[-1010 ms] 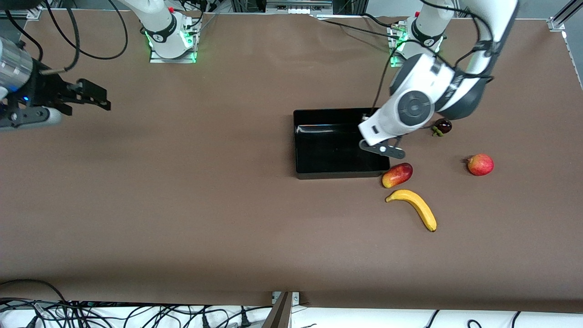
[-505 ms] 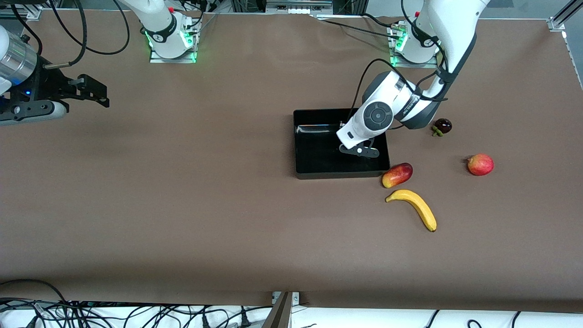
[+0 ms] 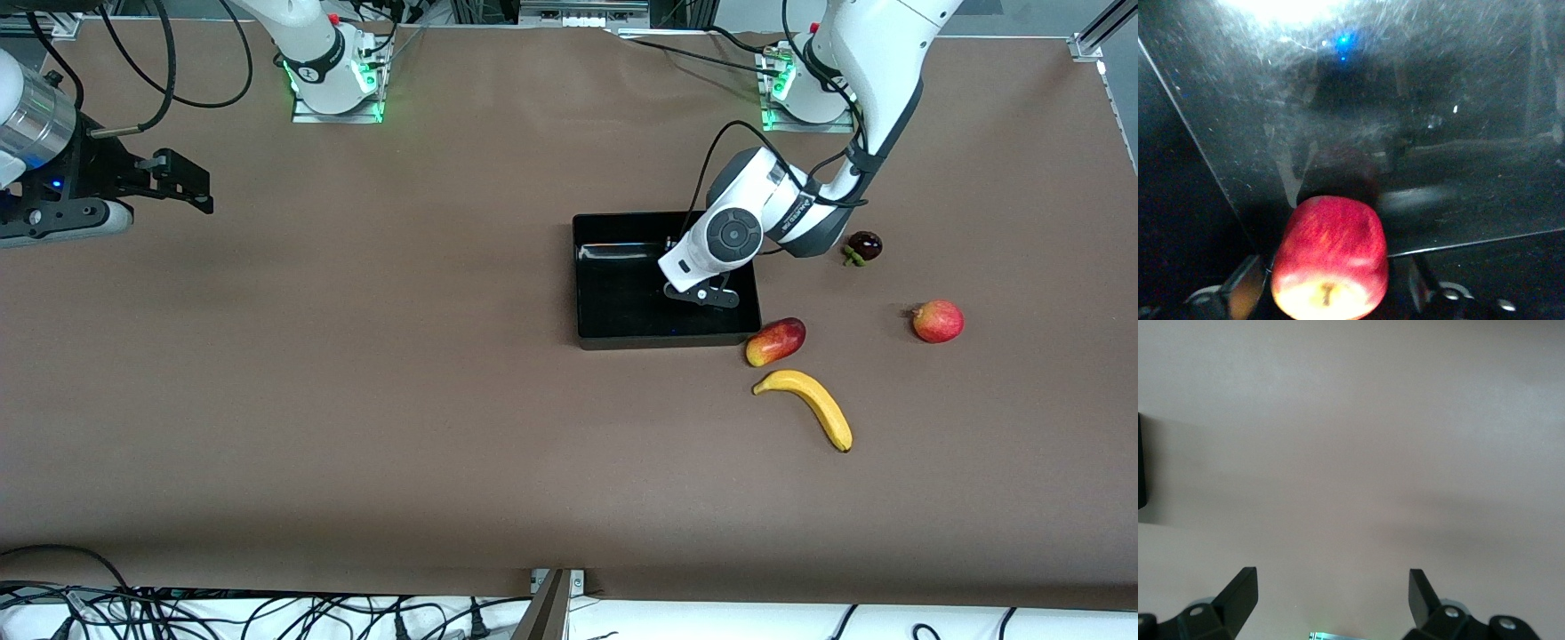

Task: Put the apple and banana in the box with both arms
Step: 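Carry the apple over the box and open the left gripper, then lower the left gripper onto the yellow banana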

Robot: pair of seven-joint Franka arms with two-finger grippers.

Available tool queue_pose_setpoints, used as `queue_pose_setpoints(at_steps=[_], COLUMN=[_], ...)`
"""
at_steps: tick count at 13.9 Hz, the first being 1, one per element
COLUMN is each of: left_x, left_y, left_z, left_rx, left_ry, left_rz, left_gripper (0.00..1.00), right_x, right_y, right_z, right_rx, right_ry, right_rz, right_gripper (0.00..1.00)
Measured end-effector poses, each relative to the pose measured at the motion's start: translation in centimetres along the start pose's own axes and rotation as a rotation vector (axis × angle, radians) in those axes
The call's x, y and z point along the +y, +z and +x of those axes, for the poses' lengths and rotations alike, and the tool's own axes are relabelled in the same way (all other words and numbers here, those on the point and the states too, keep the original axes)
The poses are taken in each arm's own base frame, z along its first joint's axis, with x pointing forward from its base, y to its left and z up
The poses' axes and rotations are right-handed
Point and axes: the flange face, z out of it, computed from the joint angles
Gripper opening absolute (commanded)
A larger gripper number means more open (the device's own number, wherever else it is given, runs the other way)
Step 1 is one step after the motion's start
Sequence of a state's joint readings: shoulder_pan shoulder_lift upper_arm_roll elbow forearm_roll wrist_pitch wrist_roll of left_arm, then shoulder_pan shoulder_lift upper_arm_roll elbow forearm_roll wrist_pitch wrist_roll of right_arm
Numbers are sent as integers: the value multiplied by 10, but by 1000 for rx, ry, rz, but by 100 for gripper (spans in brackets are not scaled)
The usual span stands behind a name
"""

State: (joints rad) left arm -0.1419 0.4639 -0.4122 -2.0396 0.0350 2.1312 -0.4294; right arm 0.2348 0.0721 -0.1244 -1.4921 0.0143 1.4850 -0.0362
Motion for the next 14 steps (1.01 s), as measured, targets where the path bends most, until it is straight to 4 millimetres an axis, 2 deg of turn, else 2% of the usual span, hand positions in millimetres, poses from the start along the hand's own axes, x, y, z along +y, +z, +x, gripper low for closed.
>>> queue_pose_setpoints(at_steps=[1, 2, 4, 5, 6, 7, 9, 12, 14], left_x=[-1, -3, -12, -27, -51, -82, -131, -161, -182], left_y=[-11, -30, -92, -127, -154, -170, -183, -180, -166], left_z=[2, 5, 13, 18, 26, 36, 52, 74, 97], left_rx=[-3, -19, -47, -36, -10, 13, 36, 72, 131], left_ry=[-3, -9, -29, -54, -96, -147, -227, -342, -465], left_rz=[3, 13, 38, 66, 96, 113, 114, 104, 79], left_gripper=[100, 100, 100, 100, 100, 100, 100, 100, 100], right_x=[0, 0, 0, 0, 0, 0, 0, 0, 0], right_y=[1, 1, 2, 2, 1, 1, 1, 1, 1], right_z=[1, 1, 2, 2, 3, 3, 5, 6, 6], right_rx=[-1, -1, -1, 2, 6, 11, 19, 26, 27], right_ry=[0, 0, 0, 0, 0, 0, 0, 0, 0], right_rz=[-1, -3, -5, -5, -5, -6, -6, -7, -7], right_gripper=[100, 100, 100, 100, 100, 100, 100, 100, 100])
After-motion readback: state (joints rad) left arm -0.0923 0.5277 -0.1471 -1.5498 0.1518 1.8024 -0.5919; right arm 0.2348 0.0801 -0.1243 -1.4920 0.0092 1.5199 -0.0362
